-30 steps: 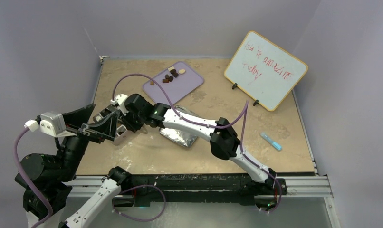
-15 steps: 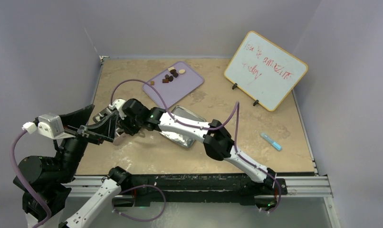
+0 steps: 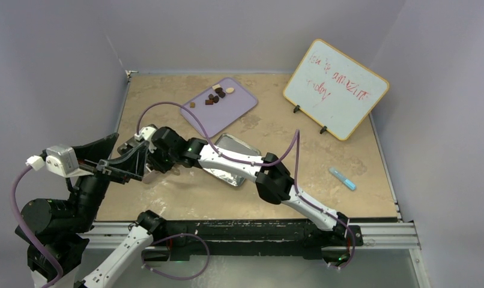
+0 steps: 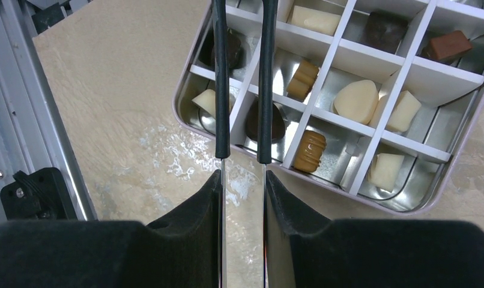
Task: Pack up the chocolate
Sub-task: Place the fake chocolate in the packing box.
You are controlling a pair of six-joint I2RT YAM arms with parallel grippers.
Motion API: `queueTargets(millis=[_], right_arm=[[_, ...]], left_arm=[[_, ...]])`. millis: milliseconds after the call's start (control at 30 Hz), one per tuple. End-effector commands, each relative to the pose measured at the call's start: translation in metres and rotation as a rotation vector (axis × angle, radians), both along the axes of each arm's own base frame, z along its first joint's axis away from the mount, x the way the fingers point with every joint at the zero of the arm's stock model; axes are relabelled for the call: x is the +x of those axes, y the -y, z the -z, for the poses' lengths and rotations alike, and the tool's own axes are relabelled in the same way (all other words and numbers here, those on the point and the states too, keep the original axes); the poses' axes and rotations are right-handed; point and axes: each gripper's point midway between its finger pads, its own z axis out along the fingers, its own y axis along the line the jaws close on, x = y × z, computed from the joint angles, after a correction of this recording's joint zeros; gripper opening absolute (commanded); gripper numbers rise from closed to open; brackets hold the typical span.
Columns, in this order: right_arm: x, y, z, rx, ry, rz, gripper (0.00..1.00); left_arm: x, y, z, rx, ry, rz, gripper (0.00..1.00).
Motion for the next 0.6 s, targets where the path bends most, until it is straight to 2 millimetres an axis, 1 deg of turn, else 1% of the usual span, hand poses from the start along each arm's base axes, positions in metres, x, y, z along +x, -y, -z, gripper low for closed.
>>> queueTargets(millis=[0,233,333,567], right_arm=[[-0.0004,-0.016,-0.0159,0.075,0.007,-0.007,0.29],[0.0003,-0.0182,-0.0134,0.079,0.01,-0.007,0.31],[0.0,-0.0189,-0.0129,0.082,0.01,-0.009,0.36],[0.0015,-0.0189,-0.0139,0.087,0.017,-0.005,0.41]], left_arm=[[-0.0107,-0.0039,-0.0147,-0.039,0.041,0.01,0.94],[-0.0101,-0.0034,-0.0147,-0.037,0.041,0.011,0.94],[-0.0109,-0.0038,-0.0155,-0.039,0.045,0.011,0.94],[-0.0114,-0.0006,-0.0154,-0.036,0.046,0.028,0.95]])
